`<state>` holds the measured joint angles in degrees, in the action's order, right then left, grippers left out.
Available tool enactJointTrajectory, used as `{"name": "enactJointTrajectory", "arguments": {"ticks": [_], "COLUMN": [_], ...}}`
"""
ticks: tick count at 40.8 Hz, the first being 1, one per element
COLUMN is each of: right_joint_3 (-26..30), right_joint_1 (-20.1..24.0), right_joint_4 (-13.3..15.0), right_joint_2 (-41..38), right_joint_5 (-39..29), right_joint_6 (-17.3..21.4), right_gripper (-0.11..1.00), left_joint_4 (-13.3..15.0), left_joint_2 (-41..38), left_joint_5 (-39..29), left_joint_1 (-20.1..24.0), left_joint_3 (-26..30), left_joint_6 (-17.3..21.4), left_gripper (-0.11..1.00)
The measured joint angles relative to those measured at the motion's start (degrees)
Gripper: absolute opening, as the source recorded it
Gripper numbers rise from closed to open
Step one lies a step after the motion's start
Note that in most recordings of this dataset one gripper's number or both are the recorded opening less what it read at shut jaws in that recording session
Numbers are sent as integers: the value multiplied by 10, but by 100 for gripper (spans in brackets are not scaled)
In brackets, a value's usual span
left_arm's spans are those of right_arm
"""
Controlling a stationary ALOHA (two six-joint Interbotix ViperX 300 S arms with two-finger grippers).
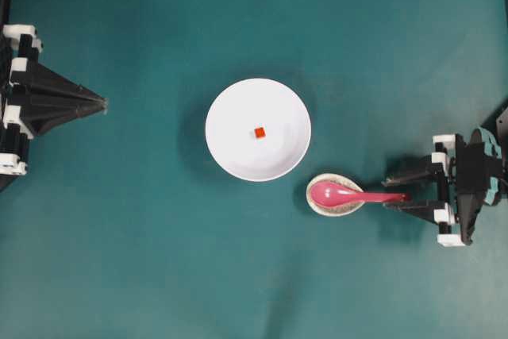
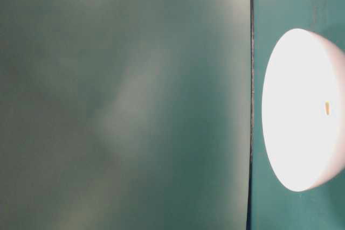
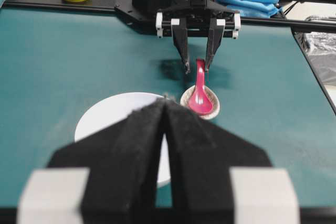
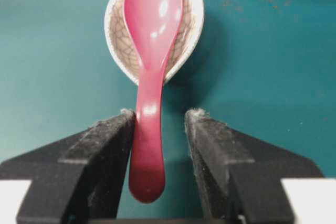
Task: Grip the spoon and scoop the red block from the bowl with right arm.
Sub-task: 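Close the right gripper on the pink spoon handle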
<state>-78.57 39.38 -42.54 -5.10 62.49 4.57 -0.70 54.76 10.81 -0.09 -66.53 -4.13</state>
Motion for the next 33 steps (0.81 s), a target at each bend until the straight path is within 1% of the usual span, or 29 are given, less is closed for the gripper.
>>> {"name": "enactJointTrajectory", "arguments": {"ticks": [11,18,26,29,33], "right_joint_3": [4,0,-1,-1,-2], "right_joint_1": [1,3,3,3,3], "right_joint_4": [0,0,0,0,0], "right_joint_2": [-29,-30,-30,-30,-30], "right_joint_5": [14,33,37,37,37], "right_joint_6": [-1,0,-1,-1,-1], "right_gripper": [51,51,50,49,46], "left_joint_4": [1,0,0,1,0], "left_joint_2": [0,0,0,0,0], "left_joint_5": [-4,-6,-11,-12,-13], "left_joint_1": [0,0,0,0,0], "left_joint_3": [0,0,0,0,0], "left_joint_6": [0,0,0,0,0], "left_gripper": [0,0,0,0,0]}}
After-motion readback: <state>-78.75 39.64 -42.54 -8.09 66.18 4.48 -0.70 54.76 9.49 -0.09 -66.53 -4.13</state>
